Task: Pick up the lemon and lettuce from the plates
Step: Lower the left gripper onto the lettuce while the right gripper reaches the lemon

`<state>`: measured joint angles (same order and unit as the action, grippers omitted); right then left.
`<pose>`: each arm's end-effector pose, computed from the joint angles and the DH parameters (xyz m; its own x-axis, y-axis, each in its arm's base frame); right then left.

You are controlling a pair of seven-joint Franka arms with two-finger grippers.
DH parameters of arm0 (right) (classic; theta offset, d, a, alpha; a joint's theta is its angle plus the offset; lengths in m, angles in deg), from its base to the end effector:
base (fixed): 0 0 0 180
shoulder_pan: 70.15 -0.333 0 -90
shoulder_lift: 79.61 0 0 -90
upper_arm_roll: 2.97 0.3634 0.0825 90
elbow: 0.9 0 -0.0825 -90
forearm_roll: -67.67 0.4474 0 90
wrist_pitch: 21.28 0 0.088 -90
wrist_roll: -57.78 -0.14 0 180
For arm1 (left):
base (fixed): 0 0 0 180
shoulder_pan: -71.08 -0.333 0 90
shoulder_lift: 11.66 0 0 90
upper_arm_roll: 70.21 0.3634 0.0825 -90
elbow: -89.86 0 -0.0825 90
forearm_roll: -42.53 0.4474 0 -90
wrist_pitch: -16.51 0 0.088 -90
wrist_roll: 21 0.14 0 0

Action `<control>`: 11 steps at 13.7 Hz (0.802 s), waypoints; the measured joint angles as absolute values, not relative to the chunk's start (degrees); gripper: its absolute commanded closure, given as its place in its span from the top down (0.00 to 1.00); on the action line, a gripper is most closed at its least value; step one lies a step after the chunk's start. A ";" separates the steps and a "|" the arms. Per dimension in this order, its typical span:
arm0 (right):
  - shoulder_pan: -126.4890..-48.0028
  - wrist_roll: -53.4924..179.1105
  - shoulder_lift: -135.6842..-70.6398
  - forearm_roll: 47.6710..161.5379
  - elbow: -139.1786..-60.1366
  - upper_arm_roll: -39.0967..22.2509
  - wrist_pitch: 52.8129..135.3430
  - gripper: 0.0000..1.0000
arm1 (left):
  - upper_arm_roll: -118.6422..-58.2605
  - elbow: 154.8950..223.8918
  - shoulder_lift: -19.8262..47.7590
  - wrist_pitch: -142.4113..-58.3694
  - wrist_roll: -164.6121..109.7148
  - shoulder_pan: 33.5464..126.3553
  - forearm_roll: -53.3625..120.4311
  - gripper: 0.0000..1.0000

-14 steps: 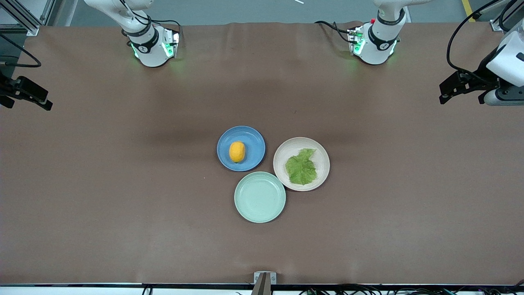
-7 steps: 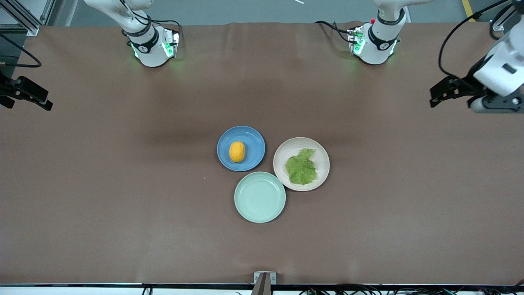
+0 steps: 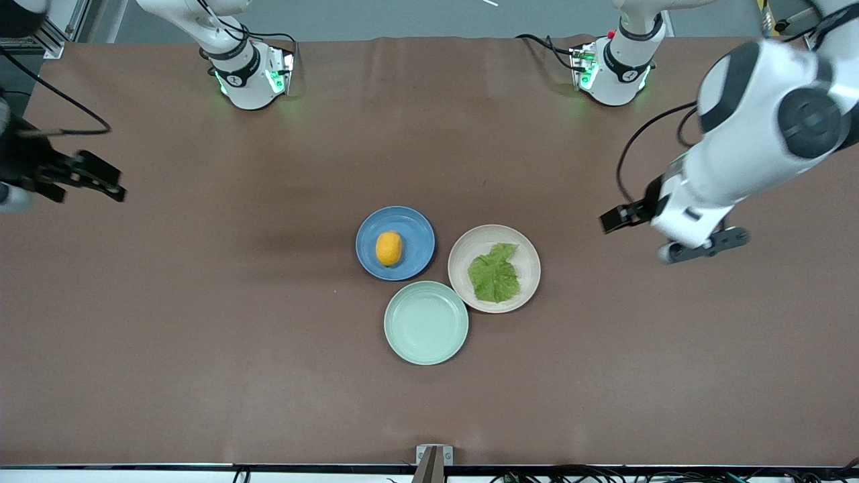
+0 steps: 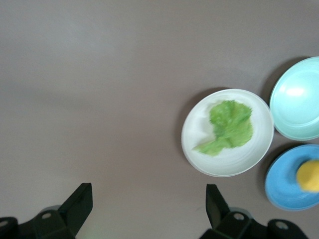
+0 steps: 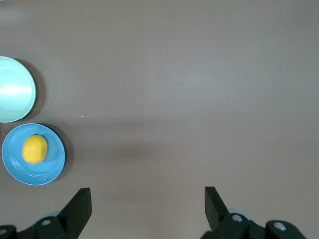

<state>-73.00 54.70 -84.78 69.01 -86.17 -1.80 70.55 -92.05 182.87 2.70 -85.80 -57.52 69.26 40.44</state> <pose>0.6525 0.0485 0.6288 0.9996 0.0155 0.0229 0.0161 -0.9995 -0.0265 0.6581 -0.2224 0.4745 0.9467 0.2934 -0.1331 0.3032 -0.9511 0.0596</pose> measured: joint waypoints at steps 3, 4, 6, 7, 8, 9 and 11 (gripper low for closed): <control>-77.98 52.74 -90.31 69.20 -86.41 -1.62 74.94 1.00 | -92.07 182.92 9.81 -92.19 -70.77 74.47 40.91 1.00; -79.70 52.18 -91.81 69.34 -86.97 -1.58 76.15 1.00 | -92.06 182.92 12.22 -94.39 -75.27 75.94 42.19 1.00; -84.12 47.03 -94.58 69.79 -88.97 -1.45 80.08 1.00 | -92.05 182.89 17.06 -98.53 -84.76 78.68 46.34 0.88; -87.18 42.25 -96.01 69.89 -90.16 -1.36 82.77 1.00 | -92.06 182.85 19.61 -100.64 -89.65 79.98 48.48 0.82; -90.50 37.42 -97.38 69.91 -91.36 -1.28 85.69 1.00 | -92.06 182.78 22.00 -102.44 -94.19 81.08 50.31 0.81; -93.91 32.52 -98.78 69.90 -92.53 -1.24 88.93 1.00 | -92.05 182.68 24.18 -103.95 -98.33 81.98 51.65 0.79; -99.82 23.25 -101.87 69.88 -94.06 -1.23 94.43 1.00 | -92.01 182.46 27.43 -106.20 -105.36 83.29 53.05 0.75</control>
